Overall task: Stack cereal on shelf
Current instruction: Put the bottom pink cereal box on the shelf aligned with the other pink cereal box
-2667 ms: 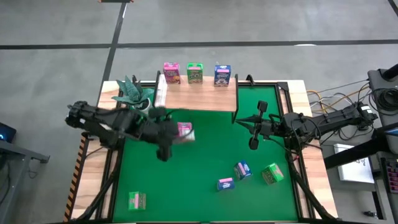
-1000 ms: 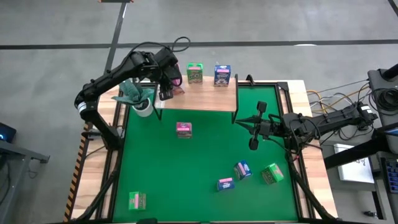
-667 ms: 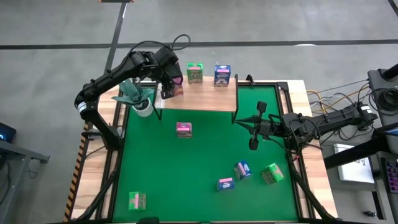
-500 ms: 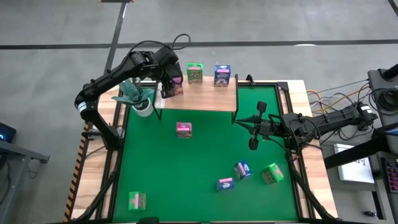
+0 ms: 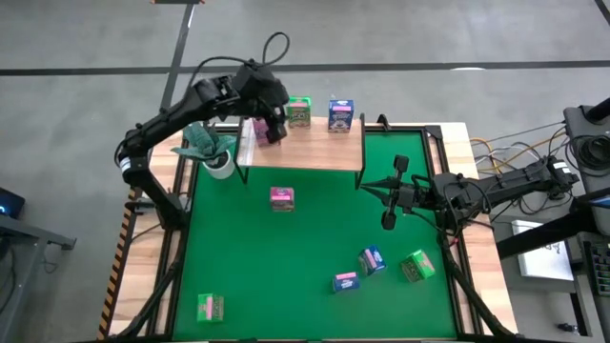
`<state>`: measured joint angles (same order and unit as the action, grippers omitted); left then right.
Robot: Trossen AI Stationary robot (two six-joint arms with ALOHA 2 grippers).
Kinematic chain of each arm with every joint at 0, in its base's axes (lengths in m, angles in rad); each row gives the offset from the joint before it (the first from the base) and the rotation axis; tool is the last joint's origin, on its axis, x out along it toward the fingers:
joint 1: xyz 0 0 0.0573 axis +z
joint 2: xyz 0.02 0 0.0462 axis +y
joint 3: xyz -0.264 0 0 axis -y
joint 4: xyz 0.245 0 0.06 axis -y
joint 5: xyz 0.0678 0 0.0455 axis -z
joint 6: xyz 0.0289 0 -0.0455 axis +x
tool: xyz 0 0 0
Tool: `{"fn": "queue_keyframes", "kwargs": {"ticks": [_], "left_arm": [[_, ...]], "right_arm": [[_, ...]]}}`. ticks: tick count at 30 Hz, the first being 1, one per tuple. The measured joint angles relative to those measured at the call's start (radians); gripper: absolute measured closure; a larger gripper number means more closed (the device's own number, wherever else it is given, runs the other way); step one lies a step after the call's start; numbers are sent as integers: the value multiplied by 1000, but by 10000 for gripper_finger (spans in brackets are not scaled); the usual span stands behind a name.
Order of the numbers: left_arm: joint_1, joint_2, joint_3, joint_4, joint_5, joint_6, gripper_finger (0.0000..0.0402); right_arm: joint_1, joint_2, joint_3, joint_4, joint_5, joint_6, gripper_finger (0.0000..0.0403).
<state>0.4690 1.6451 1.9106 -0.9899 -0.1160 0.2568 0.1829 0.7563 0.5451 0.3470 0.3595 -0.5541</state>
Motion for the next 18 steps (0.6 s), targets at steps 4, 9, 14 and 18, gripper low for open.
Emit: {"fn": "queue_keyframes", "kwargs": {"ticks": [4,9,14,18], "left_arm": [[-20,25,-39,11,-96,-26,254],[-19,50,-81,-6,-263,-31,287],[-26,57,-94,-21,-261,-34,307],[-28,55,-94,-41,-260,-34,312]], "right_arm": [[0,0,0,-2,0,0,390],[0,0,0,-5,0,0,390],[0,0,0,-6,0,0,390],[0,0,0,-6,0,0,390]]}}
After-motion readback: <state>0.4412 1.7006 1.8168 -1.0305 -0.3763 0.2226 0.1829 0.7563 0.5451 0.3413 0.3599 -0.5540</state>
